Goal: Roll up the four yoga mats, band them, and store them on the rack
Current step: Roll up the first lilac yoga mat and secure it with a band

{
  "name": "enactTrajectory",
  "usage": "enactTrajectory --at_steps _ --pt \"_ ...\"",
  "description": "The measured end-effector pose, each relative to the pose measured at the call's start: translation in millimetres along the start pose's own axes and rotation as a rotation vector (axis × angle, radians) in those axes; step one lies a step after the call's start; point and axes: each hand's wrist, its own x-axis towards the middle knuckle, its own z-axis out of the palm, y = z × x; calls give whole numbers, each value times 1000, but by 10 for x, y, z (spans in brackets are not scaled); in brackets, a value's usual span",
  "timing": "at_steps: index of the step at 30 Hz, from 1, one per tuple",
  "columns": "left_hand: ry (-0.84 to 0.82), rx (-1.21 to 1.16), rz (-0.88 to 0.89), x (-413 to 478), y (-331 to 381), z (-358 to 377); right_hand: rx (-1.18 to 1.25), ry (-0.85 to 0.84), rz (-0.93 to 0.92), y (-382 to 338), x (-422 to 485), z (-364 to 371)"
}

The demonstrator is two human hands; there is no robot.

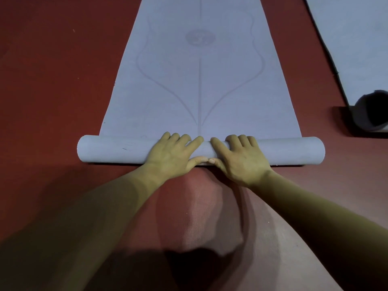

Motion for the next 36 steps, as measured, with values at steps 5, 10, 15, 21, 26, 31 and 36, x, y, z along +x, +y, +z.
enactTrajectory --at_steps 5,10,15,21,26,31,36 --pt "44 -33 20 -47 23 -72 -43 -24 7 -49 -80 -67" --pt "51 -79 48 -190 76 -78 -8 20 12 -129 -227 -65" --pt "-109 -114 23 -145 46 -110 94 131 82 -224 -313 4" --pt "-227 -99 -20 -97 46 -111 129 106 61 -213 -357 96" --pt "-105 -124 -69 -312 169 -133 113 100 52 -147 -268 113" --pt "-238 -56 -119 -301 198 -107 107 111 100 -188 -264 124" --pt "-274 -16 -122 -230 150 -52 90 105 116 -188 -291 148"
